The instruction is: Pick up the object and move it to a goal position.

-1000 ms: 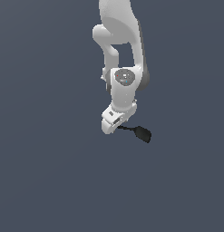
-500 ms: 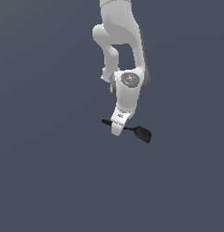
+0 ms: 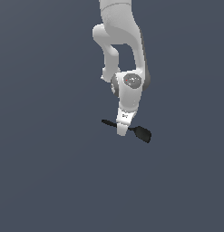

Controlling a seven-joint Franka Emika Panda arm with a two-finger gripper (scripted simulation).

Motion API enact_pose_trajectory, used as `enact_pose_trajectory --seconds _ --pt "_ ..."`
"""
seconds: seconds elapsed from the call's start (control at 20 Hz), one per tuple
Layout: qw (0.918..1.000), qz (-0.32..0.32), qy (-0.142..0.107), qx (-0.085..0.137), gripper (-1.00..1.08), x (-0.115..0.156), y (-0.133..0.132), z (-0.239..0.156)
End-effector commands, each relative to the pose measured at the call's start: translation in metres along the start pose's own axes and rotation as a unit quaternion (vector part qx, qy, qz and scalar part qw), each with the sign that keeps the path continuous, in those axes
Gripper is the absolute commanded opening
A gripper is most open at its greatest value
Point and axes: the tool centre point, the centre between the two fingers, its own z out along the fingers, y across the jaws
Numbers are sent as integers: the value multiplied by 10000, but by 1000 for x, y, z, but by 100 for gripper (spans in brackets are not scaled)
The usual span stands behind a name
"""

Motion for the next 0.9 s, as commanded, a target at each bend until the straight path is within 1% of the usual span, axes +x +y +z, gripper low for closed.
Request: enact_pose_trajectory --seconds 0.0,0.35,0.85 --pt "10000 -91 3 0 100 1 -2 1" --pt "10000 -84 2 1 100 1 -2 6" --pt "9999 -110 2 1 100 1 -3 47"
